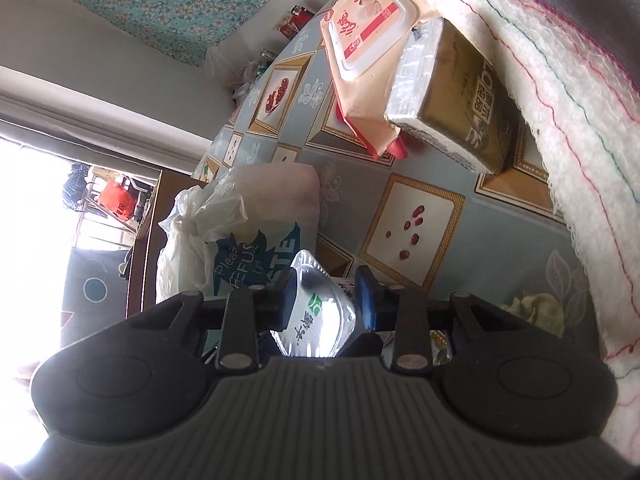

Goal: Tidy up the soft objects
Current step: 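Lift the yogurt cup with the right gripper and carry it toward the box, then lower the yogurt cup into the box and open the right gripper, then withdraw the right gripper from the box, then grasp the gold snack packet with the right gripper while the left gripper grasps the green floral scrunchie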

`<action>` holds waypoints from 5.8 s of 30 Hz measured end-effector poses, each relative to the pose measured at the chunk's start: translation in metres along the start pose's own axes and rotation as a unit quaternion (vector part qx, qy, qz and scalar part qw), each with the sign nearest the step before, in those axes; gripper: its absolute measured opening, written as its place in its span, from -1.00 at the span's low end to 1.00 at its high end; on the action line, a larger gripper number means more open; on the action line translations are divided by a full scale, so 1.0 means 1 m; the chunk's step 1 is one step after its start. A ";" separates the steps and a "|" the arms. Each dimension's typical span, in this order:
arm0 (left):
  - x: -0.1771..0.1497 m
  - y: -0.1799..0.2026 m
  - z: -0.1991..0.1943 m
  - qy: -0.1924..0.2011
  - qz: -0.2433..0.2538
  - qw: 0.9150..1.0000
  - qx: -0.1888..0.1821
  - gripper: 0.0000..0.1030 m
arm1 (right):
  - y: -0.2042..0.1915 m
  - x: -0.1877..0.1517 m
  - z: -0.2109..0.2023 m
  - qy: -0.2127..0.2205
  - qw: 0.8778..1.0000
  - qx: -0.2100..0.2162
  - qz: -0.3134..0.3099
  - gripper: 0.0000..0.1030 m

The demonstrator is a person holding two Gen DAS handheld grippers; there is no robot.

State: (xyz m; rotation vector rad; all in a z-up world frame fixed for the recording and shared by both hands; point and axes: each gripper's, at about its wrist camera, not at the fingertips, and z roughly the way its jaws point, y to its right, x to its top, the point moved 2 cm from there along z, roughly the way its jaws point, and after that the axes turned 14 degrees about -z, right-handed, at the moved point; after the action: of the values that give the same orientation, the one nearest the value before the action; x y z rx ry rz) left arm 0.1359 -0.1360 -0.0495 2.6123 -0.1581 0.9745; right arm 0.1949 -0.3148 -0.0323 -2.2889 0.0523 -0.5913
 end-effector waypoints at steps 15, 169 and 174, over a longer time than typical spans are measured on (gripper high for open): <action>-0.018 -0.005 0.003 0.003 0.039 0.999 0.001 0.21 | 0.002 -0.010 -0.005 -0.007 1.000 0.013 0.002 -0.46; -0.034 0.066 0.005 -0.036 0.115 0.990 -0.074 0.60 | -0.014 0.055 -0.070 0.065 0.981 -0.146 -0.114 0.28; -0.038 0.070 0.026 -0.061 0.120 0.988 -0.081 0.37 | 0.010 0.079 -0.036 0.037 0.980 -0.163 -0.107 0.26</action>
State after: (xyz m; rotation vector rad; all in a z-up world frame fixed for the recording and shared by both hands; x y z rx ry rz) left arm 0.1077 -0.2112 -0.0728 2.5418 -0.5707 0.8375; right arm 0.2511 -0.3625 0.0139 -2.6097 -0.0668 -0.8321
